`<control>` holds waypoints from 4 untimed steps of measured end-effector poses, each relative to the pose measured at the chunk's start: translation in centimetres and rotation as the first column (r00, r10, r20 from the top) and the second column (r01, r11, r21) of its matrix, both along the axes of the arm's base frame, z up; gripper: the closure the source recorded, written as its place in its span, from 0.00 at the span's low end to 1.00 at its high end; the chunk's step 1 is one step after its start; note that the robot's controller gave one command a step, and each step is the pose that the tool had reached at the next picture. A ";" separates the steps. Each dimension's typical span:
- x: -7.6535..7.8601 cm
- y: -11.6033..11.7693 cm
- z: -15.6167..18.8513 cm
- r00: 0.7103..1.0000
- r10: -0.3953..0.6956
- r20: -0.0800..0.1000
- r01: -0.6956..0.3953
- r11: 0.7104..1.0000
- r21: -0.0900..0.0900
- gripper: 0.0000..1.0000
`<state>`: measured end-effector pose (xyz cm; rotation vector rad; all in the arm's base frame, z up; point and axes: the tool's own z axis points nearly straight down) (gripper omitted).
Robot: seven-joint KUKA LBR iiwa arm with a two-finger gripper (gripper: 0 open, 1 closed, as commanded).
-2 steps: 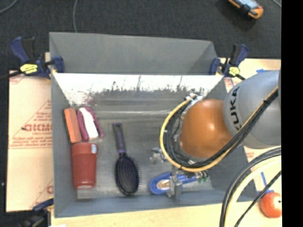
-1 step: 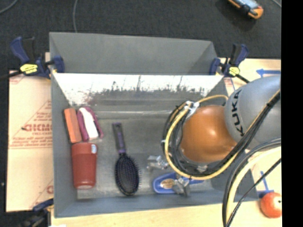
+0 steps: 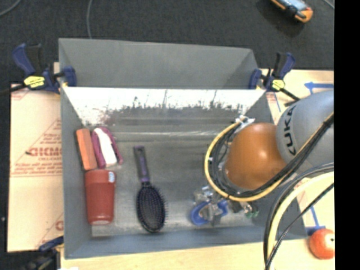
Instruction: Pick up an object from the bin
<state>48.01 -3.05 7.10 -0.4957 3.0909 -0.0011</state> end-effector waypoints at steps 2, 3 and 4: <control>-0.1 0.0 1.5 1.000 0.000 -0.001 0.000 1.000 0.000 1.00; 0.0 0.0 3.2 1.000 -0.002 0.001 0.002 1.000 0.000 1.00; -0.2 0.0 6.2 1.000 -0.002 -0.009 0.002 1.000 0.001 1.00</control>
Offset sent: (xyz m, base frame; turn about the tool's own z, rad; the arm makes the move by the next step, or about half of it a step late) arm -0.0001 0.0000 0.0277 -0.0004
